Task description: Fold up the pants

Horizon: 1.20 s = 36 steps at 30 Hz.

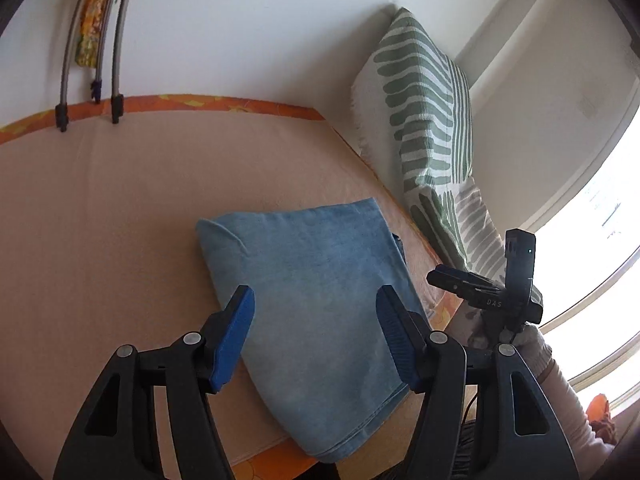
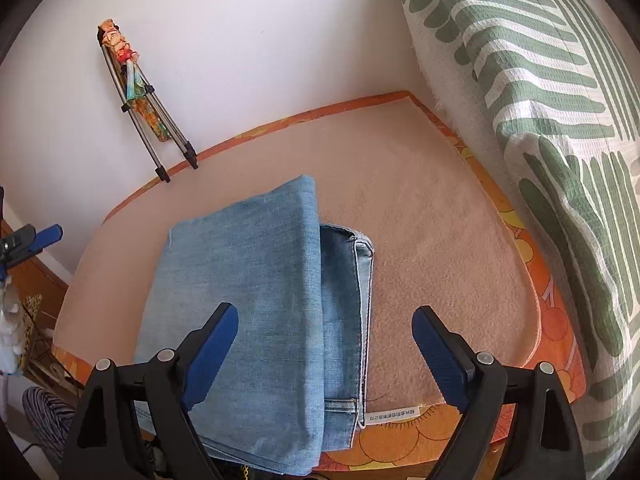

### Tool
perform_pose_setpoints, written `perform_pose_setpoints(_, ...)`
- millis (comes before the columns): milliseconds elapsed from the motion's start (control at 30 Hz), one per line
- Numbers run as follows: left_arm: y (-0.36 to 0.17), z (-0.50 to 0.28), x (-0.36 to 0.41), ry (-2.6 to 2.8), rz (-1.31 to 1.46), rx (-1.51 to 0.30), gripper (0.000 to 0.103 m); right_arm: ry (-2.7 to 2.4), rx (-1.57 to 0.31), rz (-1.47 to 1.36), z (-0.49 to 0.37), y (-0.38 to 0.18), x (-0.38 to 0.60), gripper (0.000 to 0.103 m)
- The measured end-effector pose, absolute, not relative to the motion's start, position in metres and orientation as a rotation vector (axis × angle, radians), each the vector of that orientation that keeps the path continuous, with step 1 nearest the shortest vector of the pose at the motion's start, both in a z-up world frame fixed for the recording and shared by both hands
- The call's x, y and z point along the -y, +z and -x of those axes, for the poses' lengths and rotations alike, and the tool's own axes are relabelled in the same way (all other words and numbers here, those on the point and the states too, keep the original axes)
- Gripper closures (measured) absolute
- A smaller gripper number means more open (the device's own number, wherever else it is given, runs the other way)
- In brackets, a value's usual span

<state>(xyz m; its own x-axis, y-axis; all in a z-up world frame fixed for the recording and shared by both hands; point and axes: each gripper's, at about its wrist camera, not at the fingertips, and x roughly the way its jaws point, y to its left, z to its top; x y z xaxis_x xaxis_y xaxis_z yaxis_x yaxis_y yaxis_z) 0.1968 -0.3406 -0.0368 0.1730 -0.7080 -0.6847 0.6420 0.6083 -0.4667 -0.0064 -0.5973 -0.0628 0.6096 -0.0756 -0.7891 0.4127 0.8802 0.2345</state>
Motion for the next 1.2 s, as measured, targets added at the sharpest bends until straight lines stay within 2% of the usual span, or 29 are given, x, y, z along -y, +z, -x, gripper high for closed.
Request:
perform_pose_setpoints(100, -0.077, -0.205, 0.346, -0.893, 0.094, -1.053, 0.040, -0.265, -0.883, -0.463, -0.008, -0.088, 0.610, 0.010)
perform_pose_setpoints(300, -0.114, -0.230, 0.357, -0.841, 0.081, -1.085, 0.040, -0.186, -0.911, -0.480, -0.035, -0.110, 0.628, 0.009)
perform_pose_setpoints(500, -0.131, -0.241, 0.365, -0.862, 0.123, -1.109, 0.040, -0.087, -0.962, -0.473, -0.056, -0.127, 0.628, 0.007)
perform_pose_setpoints(667, -0.132, -0.239, 0.366, -0.873, 0.149, -1.060, 0.039, -0.090, -0.917, -0.413, -0.063, -0.129, 0.616, 0.005)
perform_pose_setpoints(733, -0.133, -0.238, 0.366, -0.882, 0.157, -1.046, 0.039, -0.076, -0.915, -0.414, -0.063, -0.129, 0.613, 0.013)
perform_pose_setpoints(867, -0.135, -0.237, 0.365, -0.889, 0.194, -1.024, 0.044, -0.035, -0.931, -0.463, -0.065, -0.129, 0.611, 0.039)
perform_pose_setpoints(933, -0.138, -0.239, 0.366, -0.878, 0.230, -1.038, 0.057, -0.044, -0.931, -0.478, -0.066, -0.129, 0.608, 0.050)
perform_pose_setpoints(967, -0.139, -0.240, 0.364, -0.869, 0.250, -1.041, 0.063, -0.047, -0.928, -0.480, -0.066, -0.128, 0.606, 0.058)
perform_pose_setpoints(1033, -0.137, -0.239, 0.362, -0.867, 0.276, -1.035, 0.072, -0.082, -0.928, -0.464, -0.067, -0.123, 0.600, 0.066)
perform_pose_setpoints(1100, -0.132, -0.234, 0.362, -0.866, 0.250, -1.002, 0.077, -0.121, -0.923, -0.443, -0.066, -0.117, 0.594, 0.076)
perform_pose_setpoints(1133, -0.130, -0.232, 0.361, -0.870, 0.247, -0.989, 0.082, -0.137, -0.920, -0.440, -0.066, -0.114, 0.592, 0.077)
perform_pose_setpoints(1200, -0.124, -0.229, 0.361, -0.877, 0.245, -0.969, 0.084, -0.160, -0.909, -0.434, -0.064, -0.108, 0.587, 0.081)
